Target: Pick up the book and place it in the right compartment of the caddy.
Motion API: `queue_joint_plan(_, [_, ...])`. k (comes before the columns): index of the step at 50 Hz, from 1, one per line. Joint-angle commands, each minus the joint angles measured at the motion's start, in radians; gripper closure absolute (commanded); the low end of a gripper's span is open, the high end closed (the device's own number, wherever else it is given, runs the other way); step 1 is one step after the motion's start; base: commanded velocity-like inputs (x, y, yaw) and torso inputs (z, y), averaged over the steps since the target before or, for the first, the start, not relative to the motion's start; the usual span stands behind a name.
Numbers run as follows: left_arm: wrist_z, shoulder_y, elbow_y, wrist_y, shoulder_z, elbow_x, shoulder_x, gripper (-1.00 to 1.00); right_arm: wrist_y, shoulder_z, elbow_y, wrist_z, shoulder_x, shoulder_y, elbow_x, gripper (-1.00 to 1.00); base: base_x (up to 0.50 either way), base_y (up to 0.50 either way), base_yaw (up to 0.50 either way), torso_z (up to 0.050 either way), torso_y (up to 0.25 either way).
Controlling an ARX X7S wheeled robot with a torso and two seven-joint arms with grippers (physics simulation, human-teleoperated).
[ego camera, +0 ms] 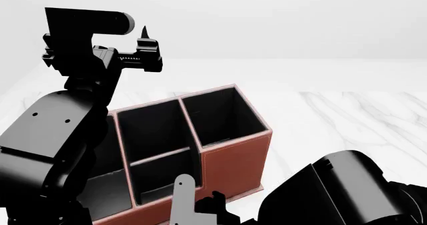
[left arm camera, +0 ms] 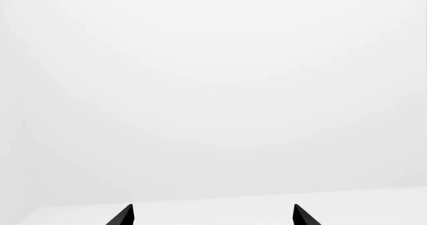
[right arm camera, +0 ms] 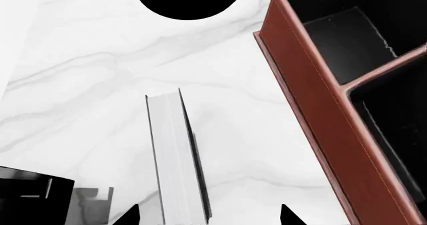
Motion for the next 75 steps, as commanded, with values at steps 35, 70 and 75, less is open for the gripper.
queue_joint_plan(35, [-0.02,-0.002,0.031,-0.019,-0.002,-0.033,-0.012,-1.0,-0.158,-0.34,0.156,-0.279,-0.072,-0.15,-0.389,-1.0,0.0,0.0,0.0,0.0,0.0])
queue_joint_plan(70, [-0.028,0.01,0.026,-0.005,-0.006,-0.048,-0.029,-1.0,-0.124,-0.124,0.009,0.11,0.024,0.043,0.056,1.0,0.0,0.0,0.0,0.0,0.0])
queue_joint_plan(75, [-0.03,0.01,0.027,-0.006,-0.009,-0.052,-0.029,-1.0,-0.154,-0.081,0.013,0.199,0.082,0.131,0.187,1.0,0.0,0.0,0.0,0.0,0.0])
